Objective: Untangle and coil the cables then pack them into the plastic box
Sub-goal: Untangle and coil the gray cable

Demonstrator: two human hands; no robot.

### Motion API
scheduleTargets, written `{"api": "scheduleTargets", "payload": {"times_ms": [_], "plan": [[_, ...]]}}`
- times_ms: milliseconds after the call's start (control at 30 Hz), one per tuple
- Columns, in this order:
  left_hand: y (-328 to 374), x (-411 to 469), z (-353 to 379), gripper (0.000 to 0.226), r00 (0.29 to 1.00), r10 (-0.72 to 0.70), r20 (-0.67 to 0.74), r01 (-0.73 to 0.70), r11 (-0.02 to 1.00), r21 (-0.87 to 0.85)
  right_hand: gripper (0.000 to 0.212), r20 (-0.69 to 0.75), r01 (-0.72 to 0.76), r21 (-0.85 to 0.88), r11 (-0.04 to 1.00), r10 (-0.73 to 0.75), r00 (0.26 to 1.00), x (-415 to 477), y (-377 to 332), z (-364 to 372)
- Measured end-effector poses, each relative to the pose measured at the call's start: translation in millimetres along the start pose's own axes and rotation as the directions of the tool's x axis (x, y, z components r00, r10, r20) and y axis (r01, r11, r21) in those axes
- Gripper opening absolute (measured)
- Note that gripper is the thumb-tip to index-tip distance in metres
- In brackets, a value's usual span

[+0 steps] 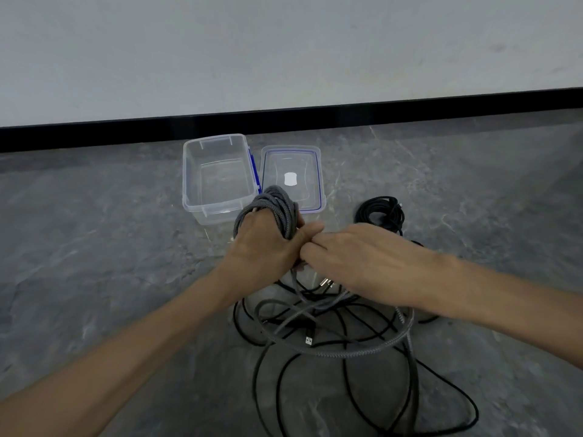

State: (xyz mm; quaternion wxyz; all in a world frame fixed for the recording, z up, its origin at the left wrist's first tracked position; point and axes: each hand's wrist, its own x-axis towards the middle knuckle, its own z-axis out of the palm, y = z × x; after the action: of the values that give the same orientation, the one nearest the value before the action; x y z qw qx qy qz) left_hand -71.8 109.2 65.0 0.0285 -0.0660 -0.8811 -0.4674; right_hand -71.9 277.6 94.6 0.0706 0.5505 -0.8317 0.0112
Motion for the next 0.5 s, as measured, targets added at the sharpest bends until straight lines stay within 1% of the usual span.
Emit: {"api": "scheduleTargets", "payload": {"times_ms": [67,133,167,200,267,300,333,367,400,467,500], "plan": [[2,0,-4,0.061,0.995,0.036,0.09,-0.035,0.999,-0.011,0.03,-0.02,-0.03,-0.004,1.0,0.03,0.999,-1,6,-4],[8,-2,-7,0.072,0.991,0.019,0.134,-0.018,1.0,-0.015,0.033,-0.04,-0.051,-0.042,0.998,0.05,0.998,-2,10,-8],[9,-3,-8,0.074,0.989,-0.008,0.15,0.01,1.0,-0.015,0.032,-0.023,-0.065,-0.064,0.996,0.064,0.998,-2,10,-10],[9,-5,-9,0.071,0.981,-0.032,0.192,0.038,0.999,-0.023,0.03,0.017,-0.07,-0.105,0.992,0.072,0.997,-2,9,-11],[8,-7,-9,0.057,0.944,-0.034,0.327,0.054,0.997,-0.052,0.027,0.14,-0.106,-0.118,0.987,0.122,0.983,-2,14,-8],[7,-7,-8,0.051,0.927,-0.047,0.373,0.064,0.997,-0.034,0.028,0.163,-0.122,-0.114,0.986,0.14,0.977,-1,16,-8],[9,-9,-8,0.053,0.919,-0.079,0.386,0.082,0.997,0.009,0.032,0.148,-0.135,-0.098,0.986,0.148,0.978,-2,17,-6],[8,-9,-7,0.055,0.924,-0.116,0.364,0.098,0.993,0.068,0.038,0.106,-0.152,-0.079,0.985,0.16,0.981,-3,17,-3],[11,-10,-7,0.052,0.939,-0.127,0.32,0.103,0.99,0.093,0.042,0.06,-0.164,-0.071,0.984,0.168,0.984,-4,18,0],[14,-10,-6,0.033,0.97,-0.058,0.235,0.045,0.997,0.06,0.046,0.024,-0.199,-0.034,0.979,0.2,0.98,-5,20,7],[15,-9,-6,0.025,0.981,-0.03,0.193,0.021,0.999,0.049,0.044,0.033,-0.228,-0.015,0.973,0.229,0.973,-2,16,6]]}}
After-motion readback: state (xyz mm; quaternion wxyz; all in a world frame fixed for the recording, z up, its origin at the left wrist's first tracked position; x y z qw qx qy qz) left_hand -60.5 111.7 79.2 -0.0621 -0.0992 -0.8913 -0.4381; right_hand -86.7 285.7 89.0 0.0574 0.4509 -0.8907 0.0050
